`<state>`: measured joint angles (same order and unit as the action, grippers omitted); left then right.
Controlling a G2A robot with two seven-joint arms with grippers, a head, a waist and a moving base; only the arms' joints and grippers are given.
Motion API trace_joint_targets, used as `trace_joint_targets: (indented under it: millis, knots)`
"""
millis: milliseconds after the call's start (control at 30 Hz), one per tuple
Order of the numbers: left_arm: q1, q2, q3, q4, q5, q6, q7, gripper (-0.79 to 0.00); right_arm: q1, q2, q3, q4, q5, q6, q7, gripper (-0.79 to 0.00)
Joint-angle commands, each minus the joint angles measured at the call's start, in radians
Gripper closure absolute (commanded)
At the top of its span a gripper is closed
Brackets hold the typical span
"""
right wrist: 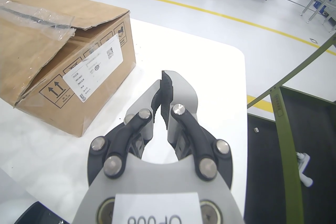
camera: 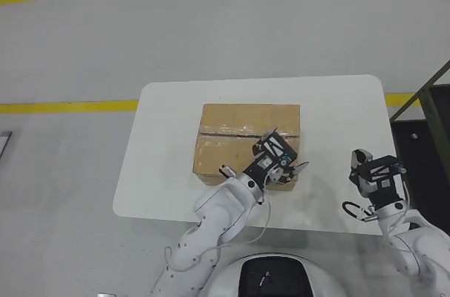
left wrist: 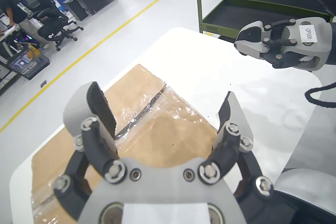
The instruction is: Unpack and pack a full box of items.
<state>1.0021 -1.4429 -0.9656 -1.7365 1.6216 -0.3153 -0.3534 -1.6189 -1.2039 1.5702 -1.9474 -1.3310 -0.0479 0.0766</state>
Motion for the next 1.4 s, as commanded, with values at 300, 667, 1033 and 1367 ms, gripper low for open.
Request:
trace_joint_targets:
  millis: [300, 667, 1033, 1367]
  knots:
    - [-0.069, 0.003, 0.031, 0.031, 0.207, -0.043, -0.048, -0.785, 0.011, -0.003, -0.011, 0.009, -0.004, -0.017, 0.003, 0.000]
    - [-0.191, -0.006, 0.096, 0.075, 0.420, -0.164, -0.173, -0.770, 0.020, -0.005, -0.004, 0.020, 0.002, -0.015, 0.006, 0.000]
    - [-0.220, -0.018, 0.139, 0.107, 0.516, -0.231, -0.238, -0.406, 0.024, -0.007, 0.003, 0.022, 0.006, -0.019, 0.012, 0.000]
    - [-0.248, -0.033, 0.158, 0.154, 0.554, -0.232, -0.235, -0.363, 0.031, -0.008, 0.006, 0.029, 0.006, -0.022, 0.011, 0.000]
